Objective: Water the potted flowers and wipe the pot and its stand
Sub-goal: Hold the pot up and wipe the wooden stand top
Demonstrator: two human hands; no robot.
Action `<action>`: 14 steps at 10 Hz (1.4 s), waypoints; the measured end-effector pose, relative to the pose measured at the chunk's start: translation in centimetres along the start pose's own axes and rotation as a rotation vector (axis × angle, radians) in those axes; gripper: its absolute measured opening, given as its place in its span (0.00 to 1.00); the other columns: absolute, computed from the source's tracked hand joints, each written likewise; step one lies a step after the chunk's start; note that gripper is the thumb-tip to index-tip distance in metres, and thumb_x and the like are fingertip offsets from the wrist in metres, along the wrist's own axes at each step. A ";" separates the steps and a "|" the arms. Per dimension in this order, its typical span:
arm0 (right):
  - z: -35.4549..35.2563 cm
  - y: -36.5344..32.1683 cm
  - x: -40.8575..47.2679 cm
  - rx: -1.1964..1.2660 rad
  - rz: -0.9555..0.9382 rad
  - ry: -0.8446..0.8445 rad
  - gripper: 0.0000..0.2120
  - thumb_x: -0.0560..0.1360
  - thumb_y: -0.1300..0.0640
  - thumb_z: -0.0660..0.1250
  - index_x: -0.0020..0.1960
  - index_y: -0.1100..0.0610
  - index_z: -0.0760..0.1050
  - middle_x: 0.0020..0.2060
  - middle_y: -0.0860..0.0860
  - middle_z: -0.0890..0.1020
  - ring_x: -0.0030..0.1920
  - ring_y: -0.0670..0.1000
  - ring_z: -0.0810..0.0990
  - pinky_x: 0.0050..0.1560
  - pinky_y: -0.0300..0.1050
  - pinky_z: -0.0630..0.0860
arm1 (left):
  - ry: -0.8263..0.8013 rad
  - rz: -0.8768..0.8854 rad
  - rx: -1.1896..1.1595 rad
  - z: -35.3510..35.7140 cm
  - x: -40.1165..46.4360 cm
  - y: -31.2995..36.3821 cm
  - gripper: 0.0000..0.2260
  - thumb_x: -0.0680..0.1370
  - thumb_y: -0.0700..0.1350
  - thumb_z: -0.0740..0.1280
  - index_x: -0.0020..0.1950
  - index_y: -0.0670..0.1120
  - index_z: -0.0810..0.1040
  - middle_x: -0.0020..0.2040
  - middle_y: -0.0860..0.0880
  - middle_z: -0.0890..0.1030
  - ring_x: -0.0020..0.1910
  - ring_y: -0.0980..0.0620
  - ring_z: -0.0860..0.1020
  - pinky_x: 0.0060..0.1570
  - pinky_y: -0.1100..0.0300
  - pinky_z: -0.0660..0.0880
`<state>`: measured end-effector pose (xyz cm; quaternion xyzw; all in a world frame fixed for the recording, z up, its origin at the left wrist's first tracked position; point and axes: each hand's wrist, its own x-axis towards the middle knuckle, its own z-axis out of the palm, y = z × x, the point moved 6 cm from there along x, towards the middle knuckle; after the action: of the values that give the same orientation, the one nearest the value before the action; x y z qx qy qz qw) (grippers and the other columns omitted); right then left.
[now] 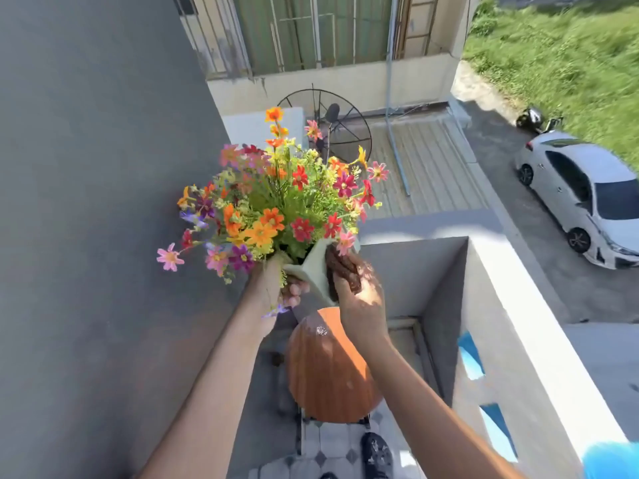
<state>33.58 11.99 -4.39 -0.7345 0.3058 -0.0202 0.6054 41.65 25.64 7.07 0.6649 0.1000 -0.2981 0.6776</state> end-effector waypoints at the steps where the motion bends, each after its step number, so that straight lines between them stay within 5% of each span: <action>1: -1.7 -9.4 -5.4 -0.030 -0.329 0.022 0.16 0.79 0.62 0.63 0.63 0.50 0.78 0.56 0.52 0.83 0.58 0.55 0.81 0.60 0.49 0.75 | 0.008 0.026 0.014 -0.2 0.5 0.2 0.10 0.79 0.40 0.54 0.42 0.40 0.72 0.33 0.40 0.72 0.18 0.56 0.69 0.19 0.67 0.61; 2: -2.1 -7.7 -5.7 0.141 -0.248 -0.006 0.16 0.76 0.63 0.66 0.60 0.49 0.80 0.52 0.46 0.85 0.53 0.46 0.83 0.55 0.41 0.79 | 0.032 0.026 0.029 -0.6 0.5 0.0 0.13 0.80 0.40 0.53 0.39 0.41 0.71 0.35 0.38 0.74 0.20 0.54 0.69 0.19 0.66 0.64; 3: -1.4 -3.4 -3.2 0.047 -0.140 -0.029 0.17 0.75 0.64 0.66 0.59 0.48 0.80 0.52 0.41 0.84 0.54 0.37 0.80 0.55 0.31 0.74 | 0.061 -0.003 0.073 -1.4 1.9 -1.1 0.19 0.80 0.38 0.53 0.33 0.42 0.75 0.33 0.38 0.76 0.25 0.50 0.70 0.21 0.63 0.68; 4: 0.5 2.0 -0.9 -0.176 0.058 -0.082 0.21 0.76 0.62 0.66 0.68 0.50 0.74 0.57 0.45 0.82 0.59 0.46 0.79 0.52 0.30 0.67 | 0.063 -0.025 0.110 -2.0 3.4 -2.3 0.25 0.80 0.36 0.52 0.27 0.45 0.77 0.33 0.39 0.76 0.27 0.49 0.70 0.25 0.62 0.69; 5: 3.9 6.2 0.6 -0.254 0.106 -0.198 0.20 0.77 0.62 0.68 0.67 0.58 0.70 0.50 0.45 0.79 0.57 0.48 0.79 0.39 0.25 0.64 | 0.100 -0.053 0.125 -2.4 5.4 -3.5 0.20 0.79 0.36 0.51 0.32 0.43 0.75 0.31 0.39 0.77 0.24 0.51 0.71 0.26 0.61 0.69; 6: 8.6 10.7 1.5 -0.473 0.065 -0.359 0.19 0.78 0.56 0.67 0.68 0.56 0.69 0.56 0.47 0.80 0.60 0.50 0.78 0.45 0.32 0.73 | 0.120 -0.055 0.115 -2.8 7.3 -4.7 0.17 0.79 0.36 0.51 0.35 0.41 0.74 0.28 0.41 0.77 0.21 0.54 0.72 0.25 0.61 0.70; 7: 12.5 16.3 1.5 -0.963 -0.088 -0.495 0.26 0.78 0.45 0.61 0.74 0.44 0.61 0.65 0.55 0.72 0.64 0.61 0.68 0.57 0.58 0.72 | 0.155 -0.076 0.119 -3.6 8.7 -6.0 0.13 0.76 0.40 0.55 0.35 0.40 0.74 0.29 0.40 0.78 0.23 0.51 0.73 0.26 0.61 0.72; 8: 14.6 19.6 0.3 -1.109 -0.187 -0.521 0.32 0.78 0.42 0.61 0.78 0.45 0.53 0.71 0.59 0.64 0.68 0.63 0.63 0.59 0.65 0.68 | 0.250 -0.136 0.238 -9.0 14.5 -12.6 0.16 0.70 0.53 0.62 0.44 0.41 0.75 0.42 0.38 0.80 0.37 0.39 0.78 0.40 0.52 0.78; 9: 14.9 20.0 0.0 -1.060 -0.351 -0.461 0.32 0.77 0.42 0.63 0.78 0.47 0.56 0.66 0.60 0.69 0.62 0.64 0.69 0.54 0.62 0.72 | 0.294 -0.216 0.240 -10.0 15.2 -14.4 0.18 0.71 0.55 0.62 0.46 0.42 0.81 0.46 0.35 0.82 0.45 0.34 0.81 0.48 0.44 0.79; 10: 12.7 19.6 2.6 -1.077 -0.527 -0.492 0.31 0.76 0.46 0.63 0.77 0.47 0.59 0.59 0.58 0.71 0.56 0.63 0.71 0.50 0.57 0.74 | 0.207 -0.135 0.200 -4.7 10.5 -7.9 0.15 0.75 0.42 0.56 0.32 0.41 0.76 0.33 0.38 0.78 0.30 0.44 0.75 0.35 0.56 0.74; 11: 6.7 19.5 9.0 -1.014 -0.410 -0.300 0.34 0.72 0.56 0.69 0.75 0.45 0.62 0.59 0.58 0.72 0.56 0.63 0.73 0.53 0.54 0.75 | 0.198 -0.047 0.183 -4.3 10.5 -7.2 0.13 0.71 0.49 0.57 0.33 0.44 0.74 0.39 0.38 0.77 0.37 0.42 0.77 0.40 0.53 0.76; 12: 1.5 20.3 13.0 -0.864 -0.163 -0.167 0.23 0.73 0.55 0.64 0.68 0.45 0.70 0.57 0.59 0.76 0.57 0.62 0.75 0.52 0.50 0.76 | 0.206 -0.027 0.220 -3.9 10.7 -6.9 0.15 0.73 0.47 0.58 0.29 0.48 0.77 0.30 0.42 0.79 0.32 0.45 0.77 0.38 0.55 0.73; 13: 3.1 20.1 12.3 -0.889 -0.238 -0.187 0.30 0.73 0.57 0.65 0.73 0.42 0.66 0.60 0.58 0.73 0.61 0.60 0.72 0.58 0.53 0.76 | 0.149 0.013 0.137 -2.3 11.4 -5.5 0.16 0.81 0.38 0.51 0.37 0.43 0.72 0.30 0.43 0.76 0.24 0.53 0.74 0.26 0.62 0.72; 14: 8.3 20.2 9.0 -0.910 -0.369 -0.364 0.30 0.75 0.57 0.66 0.76 0.47 0.63 0.58 0.58 0.71 0.58 0.60 0.70 0.53 0.55 0.77 | 0.213 0.032 0.141 -2.4 13.3 -4.4 0.14 0.81 0.38 0.50 0.40 0.42 0.71 0.33 0.41 0.75 0.23 0.53 0.74 0.24 0.64 0.73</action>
<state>35.60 13.39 -27.92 -0.9566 0.0390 0.1362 0.2545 50.54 24.57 -3.92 0.7401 0.1394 -0.2212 0.6196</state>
